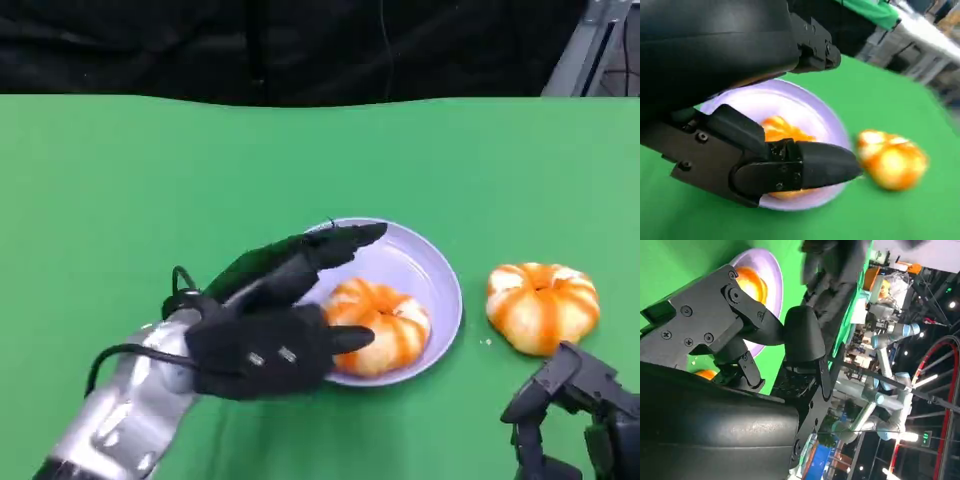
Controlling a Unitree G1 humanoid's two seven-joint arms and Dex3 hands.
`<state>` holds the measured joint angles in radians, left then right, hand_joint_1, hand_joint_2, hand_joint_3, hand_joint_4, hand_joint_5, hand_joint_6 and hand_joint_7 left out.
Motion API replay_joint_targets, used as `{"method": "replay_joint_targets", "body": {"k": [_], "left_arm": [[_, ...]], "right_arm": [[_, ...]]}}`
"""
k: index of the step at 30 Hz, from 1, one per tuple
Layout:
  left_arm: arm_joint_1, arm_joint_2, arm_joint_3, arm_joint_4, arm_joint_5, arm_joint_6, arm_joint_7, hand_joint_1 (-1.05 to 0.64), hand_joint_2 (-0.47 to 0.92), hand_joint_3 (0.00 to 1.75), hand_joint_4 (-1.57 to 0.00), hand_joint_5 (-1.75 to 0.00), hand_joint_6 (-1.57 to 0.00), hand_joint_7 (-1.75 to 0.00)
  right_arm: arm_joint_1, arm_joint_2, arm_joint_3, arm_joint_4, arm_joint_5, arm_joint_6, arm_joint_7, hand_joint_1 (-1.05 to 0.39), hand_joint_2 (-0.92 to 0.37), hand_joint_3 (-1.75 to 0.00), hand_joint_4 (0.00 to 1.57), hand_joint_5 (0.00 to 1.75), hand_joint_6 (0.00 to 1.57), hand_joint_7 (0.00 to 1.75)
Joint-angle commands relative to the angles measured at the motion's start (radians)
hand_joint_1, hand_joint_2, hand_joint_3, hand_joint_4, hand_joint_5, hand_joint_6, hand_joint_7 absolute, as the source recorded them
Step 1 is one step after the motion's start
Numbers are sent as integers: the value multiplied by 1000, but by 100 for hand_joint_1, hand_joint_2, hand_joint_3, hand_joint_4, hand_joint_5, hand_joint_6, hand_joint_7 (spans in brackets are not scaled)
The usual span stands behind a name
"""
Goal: Grasp the bread from the table and place it into the plate.
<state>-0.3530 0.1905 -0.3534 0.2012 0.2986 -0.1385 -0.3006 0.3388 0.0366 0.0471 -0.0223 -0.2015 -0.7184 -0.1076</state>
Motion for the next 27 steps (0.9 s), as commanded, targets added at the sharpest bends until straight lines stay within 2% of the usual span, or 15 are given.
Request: {"method": "replay_joint_targets", "body": {"k": [1,3,5,7,8,9,10,11,12,13,14,17,18,23,27], "left_arm": [[87,-10,124,-88,-262,68,-120,-30,92,25,-54,-21,-59,-14],[121,-13,160,-131,-346,109,-148,-23,92,26,-60,-23,-64,-15],[159,-16,193,-184,-422,163,-166,0,92,51,-81,-32,-81,-20],[185,-18,217,-219,-479,198,-180,5,92,57,-86,-34,-85,-20],[203,-21,238,-241,-530,228,-194,5,81,81,-89,-57,-99,-27],[221,-20,256,-264,-574,253,-207,4,74,97,-84,-82,-105,-35],[237,-19,272,-284,-614,280,-217,4,65,112,-83,-104,-107,-52],[261,-16,286,-317,-647,310,-219,4,58,128,-83,-126,-102,-84],[287,-12,298,-352,-680,343,-218,5,55,135,-84,-145,-95,-113],[305,-10,307,-378,-702,368,-215,5,55,139,-85,-159,-89,-134],[315,-9,312,-396,-714,386,-213,6,55,142,-85,-168,-85,-148],[378,-8,351,-465,-804,469,-208,6,53,152,-93,-174,-81,-170],[400,-3,365,-477,-829,479,-221,5,53,153,-94,-174,-80,-172],[472,22,403,-516,-886,509,-239,2,52,156,-100,-175,-85,-175],[554,57,456,-547,-944,546,-260,5,54,157,-101,-175,-86,-175]], "right_arm": [[-3,-5,-2,4,13,-5,-3,-12,-48,-126,85,174,77,151],[-2,-4,0,1,13,-1,-2,-12,-48,-127,85,174,77,150],[0,-5,1,-3,13,3,-1,-12,-49,-126,84,175,76,150],[-1,-5,1,0,14,-1,-1,-12,-49,-125,84,175,76,151],[-5,-5,0,7,14,-8,-3,-12,-50,-124,84,175,76,150],[-8,-4,-1,11,12,-10,-6,-11,-50,-124,84,175,76,150],[-9,-4,-1,11,10,-9,-7,-11,-50,-124,84,175,76,150],[-9,-5,0,10,11,-7,-5,-11,-50,-124,85,175,76,150],[-6,-6,1,5,13,-1,-2,-11,-50,-124,85,175,76,150],[-5,-7,2,2,15,3,0,-11,-50,-123,85,175,76,150],[-4,-7,2,1,16,5,1,-12,-50,-123,85,175,76,150],[-4,-6,1,1,18,9,1,-12,-51,-122,84,175,76,151],[-8,-8,0,7,20,1,2,-12,-51,-122,84,175,76,151],[-16,-11,-2,16,26,-1,5,-12,-51,-123,85,175,76,151],[-15,-18,-4,16,44,9,17,-12,-50,-123,84,175,75,150]]}}
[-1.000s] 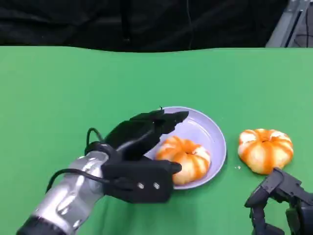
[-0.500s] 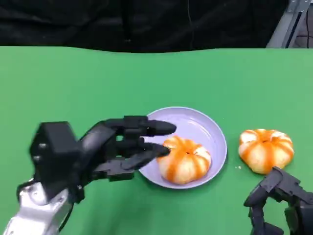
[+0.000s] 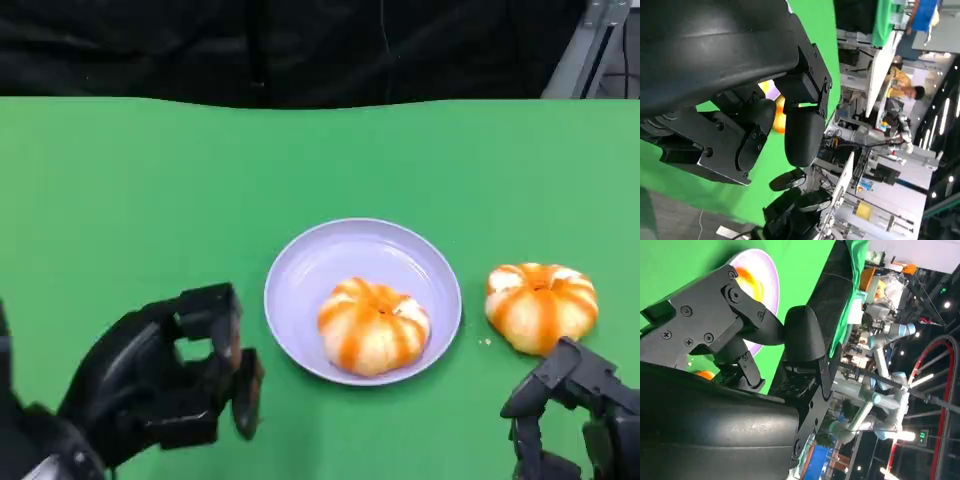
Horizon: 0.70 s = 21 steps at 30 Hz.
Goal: Grasp the bread from the table and place it into the plate.
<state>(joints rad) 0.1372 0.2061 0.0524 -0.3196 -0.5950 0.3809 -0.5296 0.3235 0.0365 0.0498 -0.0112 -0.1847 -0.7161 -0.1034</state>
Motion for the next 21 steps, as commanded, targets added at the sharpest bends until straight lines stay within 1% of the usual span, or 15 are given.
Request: {"method": "replay_joint_targets", "body": {"k": [1,5,9,14,21], "left_arm": [[70,44,55,-26,-57,26,-35,6,55,157,-101,-175,-86,-175],[96,38,71,-10,-53,19,-20,9,56,162,-103,-175,-88,-175],[92,17,72,12,-35,-5,-7,10,55,169,-103,-175,-88,-175],[87,16,77,17,-33,-2,3,9,54,169,-102,-175,-87,-175],[84,7,81,31,-26,-13,-3,8,54,170,-103,-175,-88,-175]], "right_arm": [[-2,-19,-7,7,33,4,17,-12,-51,-123,84,175,75,150],[-11,-22,-15,20,32,4,20,-11,-51,-122,84,175,75,150],[-34,-27,-25,58,30,-25,16,-11,-51,-122,83,175,75,150],[-40,-24,-24,76,34,-38,16,-14,-53,-120,83,175,75,150],[-32,-22,-25,62,20,-30,12,-14,-54,-118,83,175,75,150]]}}
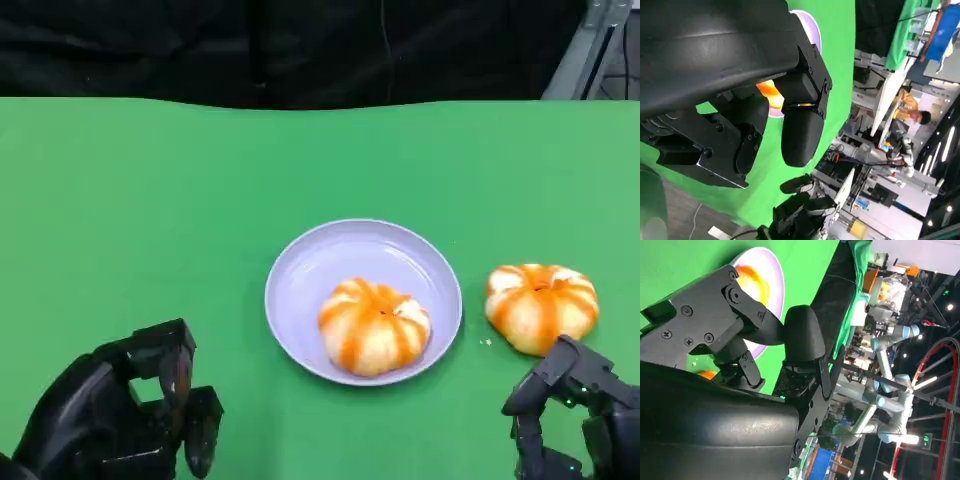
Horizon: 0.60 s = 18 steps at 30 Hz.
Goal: Grasp the bread from the table and place it into the plate.
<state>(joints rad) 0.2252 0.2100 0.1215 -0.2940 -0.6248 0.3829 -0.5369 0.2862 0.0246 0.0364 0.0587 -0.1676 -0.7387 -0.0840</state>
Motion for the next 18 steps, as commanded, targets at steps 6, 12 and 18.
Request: {"method": "replay_joint_targets", "body": {"k": [6,12,18], "left_arm": [[-4,2,13,5,5,-15,3,8,53,171,-103,-175,-88,-175],[12,-17,24,-15,0,-12,37,6,51,172,-103,-175,-90,-175],[15,-26,31,-24,7,-22,51,6,50,173,-104,-175,-89,-175]], "right_arm": [[6,-10,-12,-8,2,-8,-7,-14,-54,-117,83,175,75,150],[31,-3,-8,-38,-7,-6,-11,-12,-54,-118,84,175,75,150],[18,-7,-11,-16,-6,-37,-14,-9,-52,-123,85,174,77,149]]}}
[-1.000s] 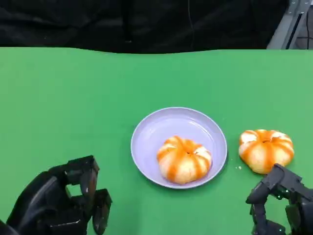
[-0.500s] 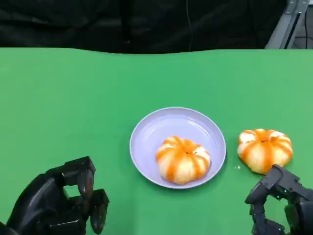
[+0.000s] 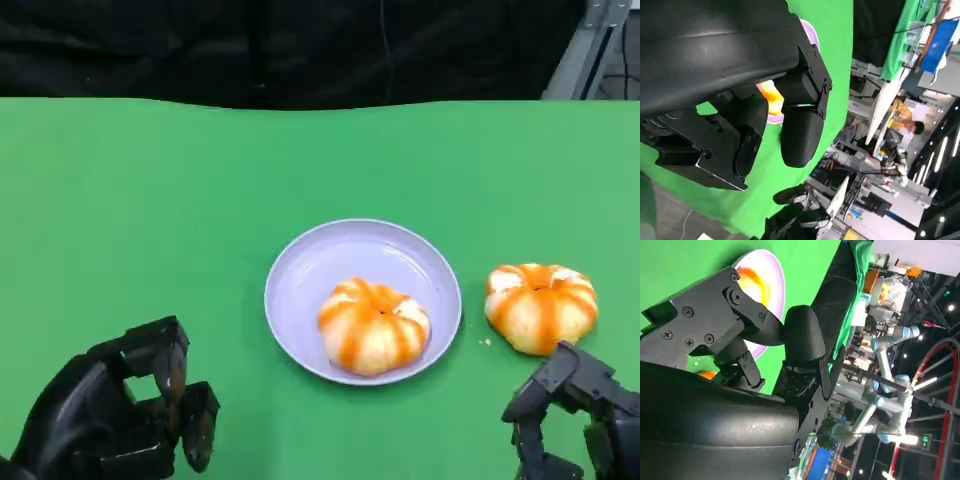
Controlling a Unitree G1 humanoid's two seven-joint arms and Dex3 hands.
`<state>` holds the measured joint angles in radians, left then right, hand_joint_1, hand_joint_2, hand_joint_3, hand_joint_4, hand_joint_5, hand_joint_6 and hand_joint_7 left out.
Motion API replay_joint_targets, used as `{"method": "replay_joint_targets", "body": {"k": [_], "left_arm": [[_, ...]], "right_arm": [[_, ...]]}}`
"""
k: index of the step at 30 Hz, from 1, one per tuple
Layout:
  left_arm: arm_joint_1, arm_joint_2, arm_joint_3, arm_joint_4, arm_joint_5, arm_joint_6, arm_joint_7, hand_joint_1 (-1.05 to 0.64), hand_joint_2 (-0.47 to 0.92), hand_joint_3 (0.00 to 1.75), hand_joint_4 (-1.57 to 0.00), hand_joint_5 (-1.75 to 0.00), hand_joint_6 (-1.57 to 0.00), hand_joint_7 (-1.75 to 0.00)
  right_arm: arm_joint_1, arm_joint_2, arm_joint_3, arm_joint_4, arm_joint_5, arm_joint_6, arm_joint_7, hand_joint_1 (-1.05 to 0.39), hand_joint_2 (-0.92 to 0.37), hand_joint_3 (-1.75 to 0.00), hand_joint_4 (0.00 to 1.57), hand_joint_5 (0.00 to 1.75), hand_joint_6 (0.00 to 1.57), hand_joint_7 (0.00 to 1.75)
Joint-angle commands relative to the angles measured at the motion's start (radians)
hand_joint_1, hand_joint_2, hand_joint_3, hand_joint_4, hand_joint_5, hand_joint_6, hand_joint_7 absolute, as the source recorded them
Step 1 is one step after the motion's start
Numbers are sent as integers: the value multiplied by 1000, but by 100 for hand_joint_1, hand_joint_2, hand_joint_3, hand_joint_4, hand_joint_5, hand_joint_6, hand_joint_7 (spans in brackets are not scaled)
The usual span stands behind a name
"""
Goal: Grasp the bread from the table and place it into the plate.
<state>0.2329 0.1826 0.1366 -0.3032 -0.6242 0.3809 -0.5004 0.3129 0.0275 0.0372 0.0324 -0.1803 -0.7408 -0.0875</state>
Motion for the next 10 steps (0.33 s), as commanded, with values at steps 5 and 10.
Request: {"method": "replay_joint_targets", "body": {"k": [5,10], "left_arm": [[4,2,14,-13,5,-23,17,6,51,172,-104,-175,-89,-175],[3,2,19,-13,1,-21,19,5,51,171,-104,-175,-89,-175]], "right_arm": [[-16,-7,-13,21,12,-37,-13,-10,-51,-125,86,175,77,149],[-12,-10,-11,15,13,-30,-8,-10,-51,-124,85,175,77,149]]}}
